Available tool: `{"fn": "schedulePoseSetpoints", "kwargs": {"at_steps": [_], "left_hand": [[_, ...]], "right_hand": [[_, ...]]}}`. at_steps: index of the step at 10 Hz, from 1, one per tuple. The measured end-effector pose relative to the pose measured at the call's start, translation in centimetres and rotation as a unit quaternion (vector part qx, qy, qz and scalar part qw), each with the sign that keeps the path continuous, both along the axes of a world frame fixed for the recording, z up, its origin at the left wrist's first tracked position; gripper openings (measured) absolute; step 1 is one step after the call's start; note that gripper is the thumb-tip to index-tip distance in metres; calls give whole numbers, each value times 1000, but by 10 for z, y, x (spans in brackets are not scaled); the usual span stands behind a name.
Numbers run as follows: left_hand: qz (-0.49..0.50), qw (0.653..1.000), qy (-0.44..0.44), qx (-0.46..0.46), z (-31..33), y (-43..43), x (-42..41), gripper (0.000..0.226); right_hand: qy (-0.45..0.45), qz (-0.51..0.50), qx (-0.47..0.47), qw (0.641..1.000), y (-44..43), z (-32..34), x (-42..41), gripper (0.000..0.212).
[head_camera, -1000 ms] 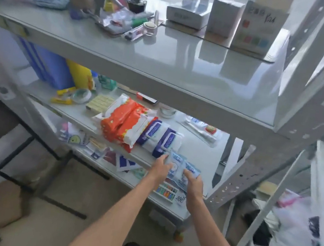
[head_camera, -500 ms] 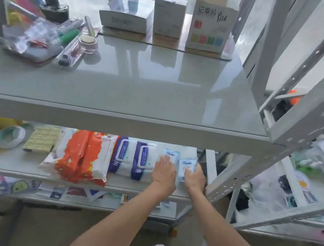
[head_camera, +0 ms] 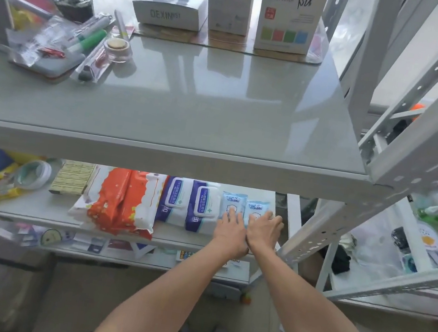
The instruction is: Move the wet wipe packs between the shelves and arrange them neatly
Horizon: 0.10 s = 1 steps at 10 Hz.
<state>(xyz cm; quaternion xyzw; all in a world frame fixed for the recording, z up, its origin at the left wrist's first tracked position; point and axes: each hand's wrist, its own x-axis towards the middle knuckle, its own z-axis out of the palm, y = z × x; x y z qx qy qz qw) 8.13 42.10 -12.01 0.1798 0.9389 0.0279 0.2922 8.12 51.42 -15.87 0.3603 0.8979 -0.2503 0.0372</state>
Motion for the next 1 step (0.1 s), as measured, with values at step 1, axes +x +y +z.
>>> {"fn": "schedulePoseSetpoints", "kwargs": {"at_steps": [1], "left_hand": [[22, 1000, -11, 9, 1, -2, -1, 86]], "right_hand": [[-2, 13, 24, 1000, -1, 7, 0, 53]]}}
